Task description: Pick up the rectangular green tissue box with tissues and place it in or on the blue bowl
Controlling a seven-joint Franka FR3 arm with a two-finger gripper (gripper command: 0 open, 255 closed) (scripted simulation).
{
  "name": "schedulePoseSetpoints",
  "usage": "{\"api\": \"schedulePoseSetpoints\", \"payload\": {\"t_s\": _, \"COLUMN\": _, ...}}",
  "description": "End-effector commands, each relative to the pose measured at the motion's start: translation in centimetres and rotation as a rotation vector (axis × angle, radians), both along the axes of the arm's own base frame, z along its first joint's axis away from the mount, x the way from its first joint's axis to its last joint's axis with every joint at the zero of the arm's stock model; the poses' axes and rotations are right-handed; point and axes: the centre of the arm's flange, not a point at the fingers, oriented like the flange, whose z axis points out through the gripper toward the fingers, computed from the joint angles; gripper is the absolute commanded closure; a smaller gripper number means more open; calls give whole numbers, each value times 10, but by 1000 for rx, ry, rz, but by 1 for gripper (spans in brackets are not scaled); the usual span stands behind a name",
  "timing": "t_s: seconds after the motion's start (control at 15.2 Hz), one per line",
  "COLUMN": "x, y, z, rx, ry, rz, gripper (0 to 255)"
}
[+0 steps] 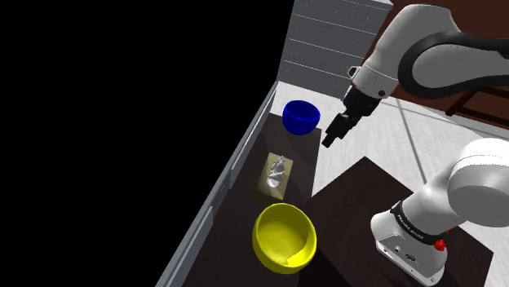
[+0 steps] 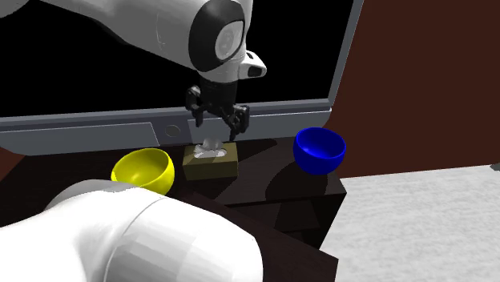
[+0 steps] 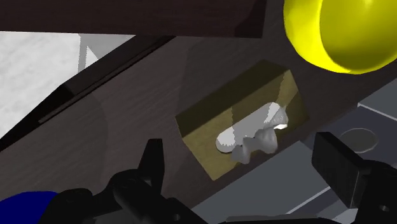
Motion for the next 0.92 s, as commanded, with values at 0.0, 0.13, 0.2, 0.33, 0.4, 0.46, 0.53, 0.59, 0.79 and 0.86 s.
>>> {"api": "schedulePoseSetpoints", "payload": {"t_s": 0.0, "x": 3, "y": 12, "z": -23, "rx": 31, "ry": -24, "rz": -11, "gripper": 0}}
{"api": "schedulePoseSetpoints", "payload": {"t_s": 0.13, "x": 6, "y": 24, "z": -44, "rx": 61, "ry": -44, "rz": -20, "gripper": 0}}
{"api": "schedulePoseSetpoints", "payload": {"t_s": 0.2, "x": 7, "y": 30, "z": -55, "rx": 77, "ry": -54, "rz": -24, "gripper": 0}}
{"api": "schedulePoseSetpoints", "payload": {"t_s": 0.33, "x": 11, "y": 43, "z": -75, "rx": 107, "ry": -74, "rz": -32, "gripper": 0}}
{"api": "schedulePoseSetpoints", "payload": {"t_s": 0.4, "x": 13, "y": 50, "z": -85, "rx": 122, "ry": -84, "rz": -36, "gripper": 0}}
{"api": "schedulePoseSetpoints", "payload": {"t_s": 0.46, "x": 15, "y": 57, "z": -94, "rx": 137, "ry": -94, "rz": -40, "gripper": 0}}
{"api": "schedulePoseSetpoints", "payload": {"t_s": 0.53, "x": 17, "y": 64, "z": -104, "rx": 152, "ry": -104, "rz": -44, "gripper": 0}}
{"api": "schedulePoseSetpoints", "payload": {"t_s": 0.59, "x": 20, "y": 71, "z": -114, "rx": 168, "ry": -115, "rz": -49, "gripper": 0}}
{"api": "schedulePoseSetpoints", "payload": {"t_s": 0.79, "x": 23, "y": 81, "z": -128, "rx": 183, "ry": -125, "rz": -53, "gripper": 0}}
{"api": "schedulePoseSetpoints", "payload": {"t_s": 0.86, "x": 24, "y": 82, "z": -133, "rx": 183, "ry": -125, "rz": -53, "gripper": 0}}
